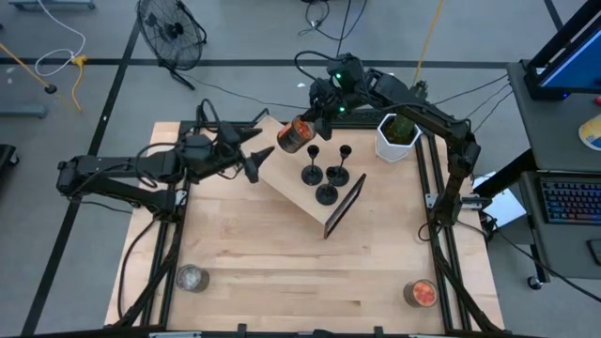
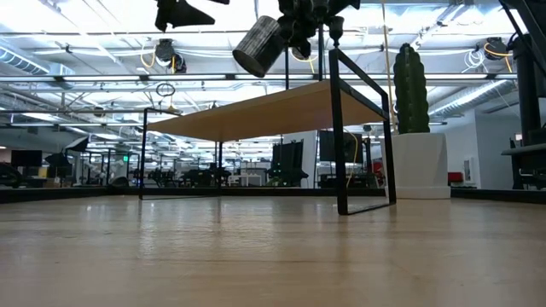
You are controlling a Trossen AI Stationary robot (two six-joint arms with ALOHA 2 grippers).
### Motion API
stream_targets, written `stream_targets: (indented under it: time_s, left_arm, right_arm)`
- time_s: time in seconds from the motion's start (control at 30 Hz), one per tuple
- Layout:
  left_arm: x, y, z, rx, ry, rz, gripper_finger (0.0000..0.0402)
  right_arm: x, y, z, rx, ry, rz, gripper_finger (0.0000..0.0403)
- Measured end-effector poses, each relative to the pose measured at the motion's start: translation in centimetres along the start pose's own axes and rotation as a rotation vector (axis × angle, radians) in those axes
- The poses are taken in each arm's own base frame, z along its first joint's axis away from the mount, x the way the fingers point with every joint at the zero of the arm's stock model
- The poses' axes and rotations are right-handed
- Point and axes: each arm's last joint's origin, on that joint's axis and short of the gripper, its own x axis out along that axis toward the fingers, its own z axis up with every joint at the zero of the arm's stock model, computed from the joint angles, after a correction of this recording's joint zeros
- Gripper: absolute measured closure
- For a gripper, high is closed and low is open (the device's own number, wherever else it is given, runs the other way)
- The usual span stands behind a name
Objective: Pick & Place candle stick holders
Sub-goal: Put the top orange scented candle on the shelf
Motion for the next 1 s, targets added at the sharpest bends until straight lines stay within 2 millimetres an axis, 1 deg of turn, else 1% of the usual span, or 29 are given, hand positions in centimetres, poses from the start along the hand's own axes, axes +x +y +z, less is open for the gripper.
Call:
stream_targets:
  time_s: [0.2, 0.27, 0.33, 0.43, 0.5, 0.63, 0.77, 0.87, 1.0]
  left_arm:
    - [0.1, 0.2, 0.2, -0.020, -0.012, -0.005, 0.0079]
    - [0.1, 0.3, 0.2, -0.047, -0.010, -0.020, 0.0074]
    - [0.2, 0.4, 0.2, -0.070, -0.007, -0.036, 0.0058]
    - [0.6, 0.5, 0.0, -0.090, -0.002, -0.033, 0.0018]
    - [1.1, 0.5, -0.3, -0.079, 0.011, -0.024, 0.0007]
    - [2.4, 0.6, -0.8, -0.051, 0.024, -0.041, 0.0015]
    - [3.7, 1.1, -1.7, -0.028, 0.064, -0.040, 0.0004]
    - [4.3, 1.4, -1.9, -0.019, 0.061, -0.059, 0.0007]
    - [4.9, 1.8, -2.2, -0.009, 0.075, -0.062, 0.0003]
  right_arm:
    - [0.0, 0.0, 0.0, 0.001, 0.000, -0.001, 0.0403]
    - [0.0, 0.0, 0.0, 0.001, 0.000, -0.001, 0.0403]
    - [0.0, 0.0, 0.0, 0.001, 0.000, -0.001, 0.0403]
    - [0.0, 0.0, 0.0, 0.001, 0.000, -0.001, 0.0403]
    - [0.0, 0.0, 0.0, 0.001, 0.000, -0.001, 0.0403]
    - [0.1, 0.3, 0.0, -0.005, -0.001, 0.005, 0.0403]
    - [0.3, 0.6, 0.1, -0.013, -0.007, 0.012, 0.0403]
    - [0.3, 0.8, 0.3, -0.020, -0.017, 0.014, 0.0403]
    - [0.4, 1.0, 0.4, -0.018, -0.025, 0.018, 0.0403]
